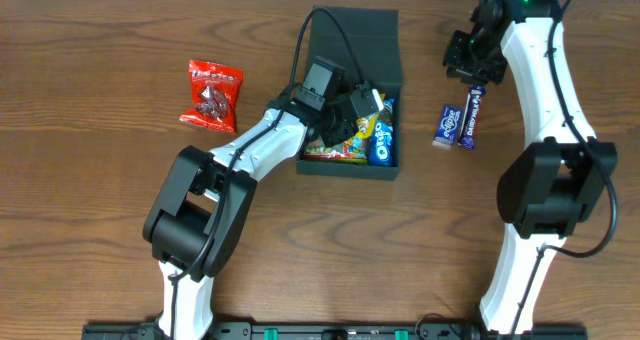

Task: Pack container
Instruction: 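Return the left gripper left and grasp the red Hacks bag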

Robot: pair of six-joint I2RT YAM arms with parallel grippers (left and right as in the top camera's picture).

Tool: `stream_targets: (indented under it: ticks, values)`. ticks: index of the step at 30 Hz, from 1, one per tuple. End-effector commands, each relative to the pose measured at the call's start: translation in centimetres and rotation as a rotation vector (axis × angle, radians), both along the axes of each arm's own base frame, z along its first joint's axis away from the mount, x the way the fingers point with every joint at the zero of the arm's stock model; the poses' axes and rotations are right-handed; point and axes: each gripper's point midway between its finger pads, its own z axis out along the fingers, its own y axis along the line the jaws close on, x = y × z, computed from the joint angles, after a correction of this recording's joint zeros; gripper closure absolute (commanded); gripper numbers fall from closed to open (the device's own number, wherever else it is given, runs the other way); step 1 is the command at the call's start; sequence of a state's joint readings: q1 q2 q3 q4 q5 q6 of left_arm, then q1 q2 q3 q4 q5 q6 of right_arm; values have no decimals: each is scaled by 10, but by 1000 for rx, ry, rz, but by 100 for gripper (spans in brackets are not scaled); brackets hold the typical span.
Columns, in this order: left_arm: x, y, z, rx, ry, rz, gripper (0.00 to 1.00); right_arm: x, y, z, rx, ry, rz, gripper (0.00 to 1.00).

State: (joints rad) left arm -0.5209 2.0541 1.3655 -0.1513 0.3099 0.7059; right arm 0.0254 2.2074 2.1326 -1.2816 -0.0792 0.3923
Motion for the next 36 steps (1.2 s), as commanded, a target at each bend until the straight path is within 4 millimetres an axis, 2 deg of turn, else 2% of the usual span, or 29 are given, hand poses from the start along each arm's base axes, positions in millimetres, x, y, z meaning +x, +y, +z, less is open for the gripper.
stream_targets:
  ticks: [1, 4, 7, 8, 10, 12, 14, 17, 19, 20, 24, 26, 28, 29, 30, 32, 33, 35, 36]
  values:
    - [11, 14, -5, 42, -20, 61, 94, 3, 4, 19, 2, -49, 22, 75]
    - [20, 9, 11, 17, -61, 63, 94, 3, 4, 19, 2, -49, 22, 75]
    - [33, 3, 50, -27, -136, 67, 94, 3, 4, 19, 2, -49, 22, 75]
    - [39, 1, 71, -48, -175, 71, 94, 3, 4, 19, 2, -49, 22, 75]
    - [46, 6, 96, -49, -232, 102, 94, 3, 4, 19, 2, -49, 22, 75]
    - [56, 26, 122, -8, -304, 189, 94, 3, 4, 19, 2, -49, 22, 75]
    - [64, 49, 138, 14, -335, 295, 94, 3, 4, 19, 2, -49, 22, 75]
    - [71, 91, 153, -15, -301, 469, 94, 4, 4, 19, 2, -53, 22, 75]
    - [75, 129, 157, -61, -241, 615, 94, 4, 4, 20, 2, -56, 22, 74]
    - [77, 157, 155, -85, -200, 715, 94, 4, 4, 20, 2, -56, 22, 74]
    - [76, 238, 133, -73, -80, 940, 94, 4, 4, 20, 2, -56, 22, 72]
    - [71, 260, 122, -51, -32, 984, 94, 4, 4, 20, 2, -56, 22, 71]
    - [65, 272, 107, -54, 38, 997, 94, 4, 4, 20, 3, -56, 21, 69]
    - [62, 274, 101, -59, 70, 997, 85, 4, 4, 20, 3, -55, 18, 68]
    - [59, 277, 91, -51, 106, 1000, 60, 4, 4, 20, 4, -55, 17, 68]
    - [54, 280, 71, -19, 162, 1009, 32, 4, 4, 20, 8, -55, 12, 67]
    - [53, 281, 59, -3, 185, 1010, 22, 4, 4, 20, 8, -55, 12, 67]
    - [52, 281, 41, 21, 218, 1013, 23, 4, 4, 20, 8, -55, 12, 66]
    - [52, 282, 32, 35, 235, 1016, 27, 4, 4, 20, 8, -54, 12, 66]
